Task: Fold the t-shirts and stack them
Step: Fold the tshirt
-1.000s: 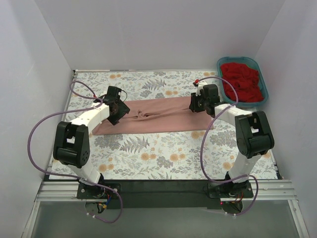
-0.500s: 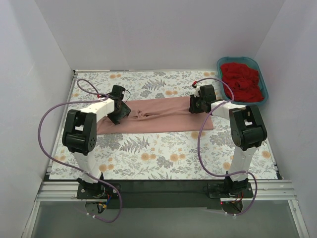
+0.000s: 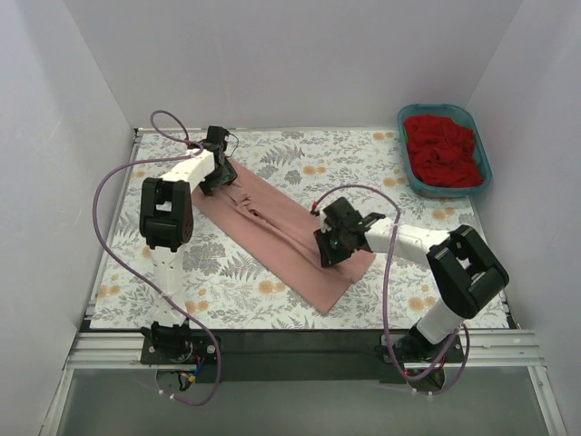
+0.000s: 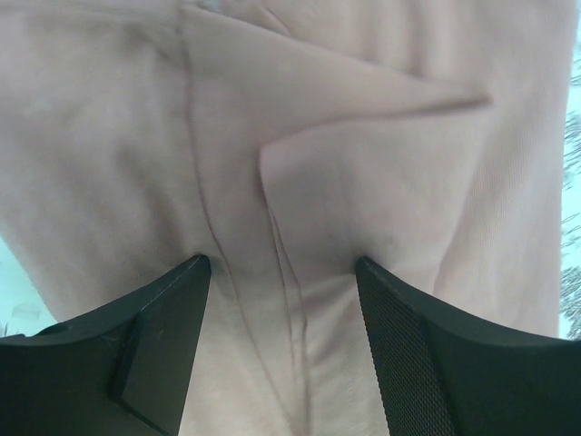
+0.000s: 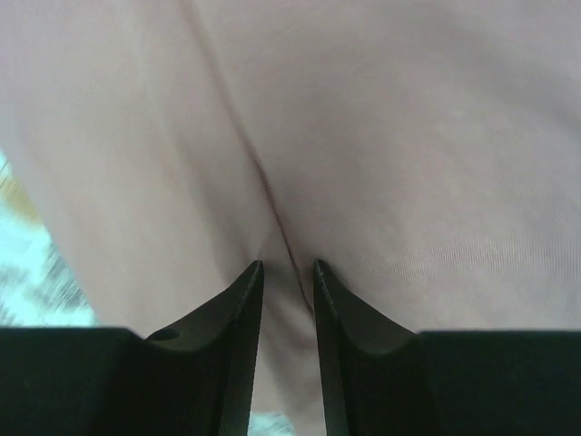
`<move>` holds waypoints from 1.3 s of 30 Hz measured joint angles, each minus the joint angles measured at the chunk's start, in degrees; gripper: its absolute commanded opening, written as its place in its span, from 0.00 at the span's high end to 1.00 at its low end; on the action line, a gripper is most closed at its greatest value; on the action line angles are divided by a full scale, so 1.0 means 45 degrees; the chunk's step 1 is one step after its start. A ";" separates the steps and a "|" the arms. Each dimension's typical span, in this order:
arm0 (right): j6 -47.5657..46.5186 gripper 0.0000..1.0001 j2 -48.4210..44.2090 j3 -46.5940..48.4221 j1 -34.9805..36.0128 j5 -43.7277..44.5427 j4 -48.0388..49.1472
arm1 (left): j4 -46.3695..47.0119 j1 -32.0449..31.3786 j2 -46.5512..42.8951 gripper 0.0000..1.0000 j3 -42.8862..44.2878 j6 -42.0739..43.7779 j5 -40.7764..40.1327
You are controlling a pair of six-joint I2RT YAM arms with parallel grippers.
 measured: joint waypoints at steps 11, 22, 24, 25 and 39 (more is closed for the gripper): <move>0.0500 0.60 0.1239 0.2021 0.4590 -0.1792 -0.2861 | 0.0554 -0.0204 0.2516 0.29 0.3876 0.2827 0.0403; 0.0277 0.48 -0.0330 0.3099 0.4337 -0.0539 -0.3716 | 0.2040 -0.0588 0.2011 0.16 0.3055 0.3215 0.0865; 0.0170 0.48 -0.0325 0.3405 0.4255 -0.0330 -0.3706 | 0.2059 -0.0709 0.1593 0.16 0.2652 0.2914 0.0889; 0.0112 0.47 -0.0287 0.3517 0.4235 -0.0185 -0.3701 | 0.2059 -0.0801 0.1175 0.16 0.2249 0.2667 0.0903; -0.0714 0.36 0.0544 0.3619 0.4498 0.0894 -0.3041 | 0.1938 -0.1603 -0.8092 0.13 -0.5095 -0.0209 0.0510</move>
